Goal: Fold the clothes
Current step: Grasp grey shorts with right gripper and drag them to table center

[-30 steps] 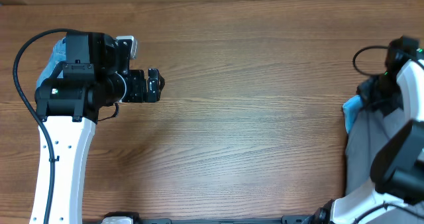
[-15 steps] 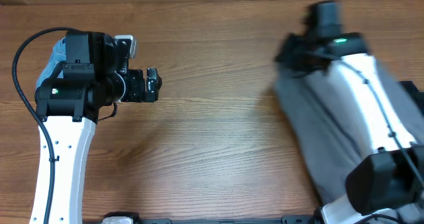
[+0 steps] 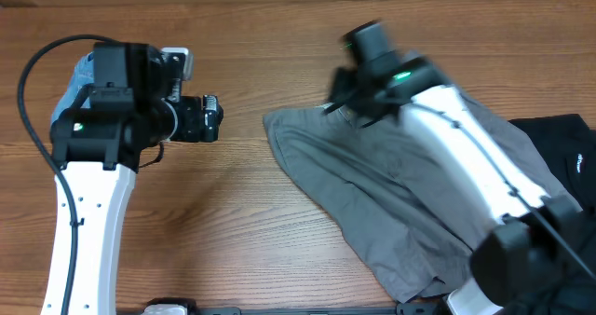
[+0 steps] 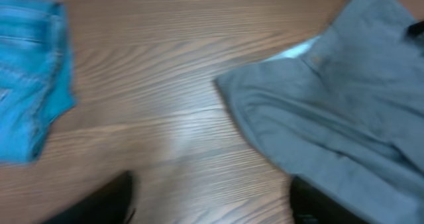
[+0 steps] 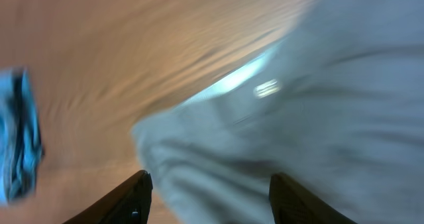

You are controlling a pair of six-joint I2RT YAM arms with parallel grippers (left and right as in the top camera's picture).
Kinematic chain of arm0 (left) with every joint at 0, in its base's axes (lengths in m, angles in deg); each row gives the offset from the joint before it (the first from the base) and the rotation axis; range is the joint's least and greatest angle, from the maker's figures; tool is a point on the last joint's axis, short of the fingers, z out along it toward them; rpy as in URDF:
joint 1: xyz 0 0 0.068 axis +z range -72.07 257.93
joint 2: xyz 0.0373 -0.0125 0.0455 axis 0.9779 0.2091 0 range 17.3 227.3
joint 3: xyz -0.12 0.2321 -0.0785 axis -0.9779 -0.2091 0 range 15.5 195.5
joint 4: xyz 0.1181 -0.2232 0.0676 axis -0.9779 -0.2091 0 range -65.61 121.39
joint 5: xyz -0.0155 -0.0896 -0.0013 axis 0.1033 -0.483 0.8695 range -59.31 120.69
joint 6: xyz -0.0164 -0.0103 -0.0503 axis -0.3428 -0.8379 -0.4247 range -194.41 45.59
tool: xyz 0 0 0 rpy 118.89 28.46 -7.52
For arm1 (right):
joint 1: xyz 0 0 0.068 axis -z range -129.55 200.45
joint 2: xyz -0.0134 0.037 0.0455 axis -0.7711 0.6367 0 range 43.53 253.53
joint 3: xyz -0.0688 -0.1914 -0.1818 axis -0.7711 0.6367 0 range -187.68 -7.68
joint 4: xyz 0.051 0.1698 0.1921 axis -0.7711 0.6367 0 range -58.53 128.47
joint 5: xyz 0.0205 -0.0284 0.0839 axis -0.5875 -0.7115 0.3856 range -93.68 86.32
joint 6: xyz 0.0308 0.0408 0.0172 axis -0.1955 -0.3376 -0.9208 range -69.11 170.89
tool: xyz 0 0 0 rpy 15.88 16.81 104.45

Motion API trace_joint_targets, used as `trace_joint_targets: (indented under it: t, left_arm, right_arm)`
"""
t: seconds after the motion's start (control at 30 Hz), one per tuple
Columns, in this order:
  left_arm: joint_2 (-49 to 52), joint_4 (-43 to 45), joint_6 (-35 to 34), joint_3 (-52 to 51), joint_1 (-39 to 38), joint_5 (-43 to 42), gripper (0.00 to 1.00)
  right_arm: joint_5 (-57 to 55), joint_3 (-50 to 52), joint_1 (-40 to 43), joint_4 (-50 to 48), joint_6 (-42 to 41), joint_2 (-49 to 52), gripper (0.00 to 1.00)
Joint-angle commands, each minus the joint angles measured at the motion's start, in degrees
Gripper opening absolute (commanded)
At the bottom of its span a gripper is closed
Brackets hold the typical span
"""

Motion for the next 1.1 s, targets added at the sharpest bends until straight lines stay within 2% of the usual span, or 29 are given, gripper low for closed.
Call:
trace_joint_targets:
  t: [0.0, 0.07, 0.13, 0.33, 0.53, 0.63, 0.73, 0.87, 1.07]
  left_arm:
    - [6.0, 2.3, 2.3, 1.5, -6.4, -4.9, 0.43]
    - [11.2, 4.4, 4.2, 1.5, -10.8, -4.8, 0.18]
    - [17.3, 6.9, 6.6, 1.5, -14.8, -4.3, 0.04]
    - [32.8, 17.3, 6.9, 1.5, -19.1, -0.7, 0.04]
    - [42.8, 22.5, 7.1, 1.5, -18.8, 0.1, 0.04]
    - [46.2, 22.0, 6.5, 1.5, -18.3, 4.4, 0.04]
    - [47.3, 18.5, 0.8, 1.5, -16.8, 15.1, 0.04]
    - [47.1, 13.3, -6.0, 1.5, -11.1, 27.6, 0.04]
    - [46.3, 8.0, -7.0, 1.5, 3.8, 21.3, 0.04]
  right_arm:
    - [1.6, -5.1, 8.0, 2.4, 2.4, -11.5, 0.62]
    - [3.9, -6.0, 11.7, 3.9, 3.3, -15.9, 0.63]
    - [5.1, -6.2, 14.9, 5.6, 3.5, -20.9, 0.65]
    - [4.0, -6.2, 16.2, 10.3, 3.5, -28.1, 0.69]
    - [2.9, -6.1, 16.2, 15.3, 3.5, -26.9, 0.72]
    - [2.6, -6.1, 16.2, 17.0, 3.5, -24.4, 0.74]
    - [0.5, -5.7, 16.2, 18.6, 3.5, -21.6, 0.75]
    - [-1.2, -5.7, 16.2, 20.2, 3.5, -16.3, 0.75]
    - [-1.4, -5.7, 16.2, 20.2, 3.5, -7.8, 0.76]
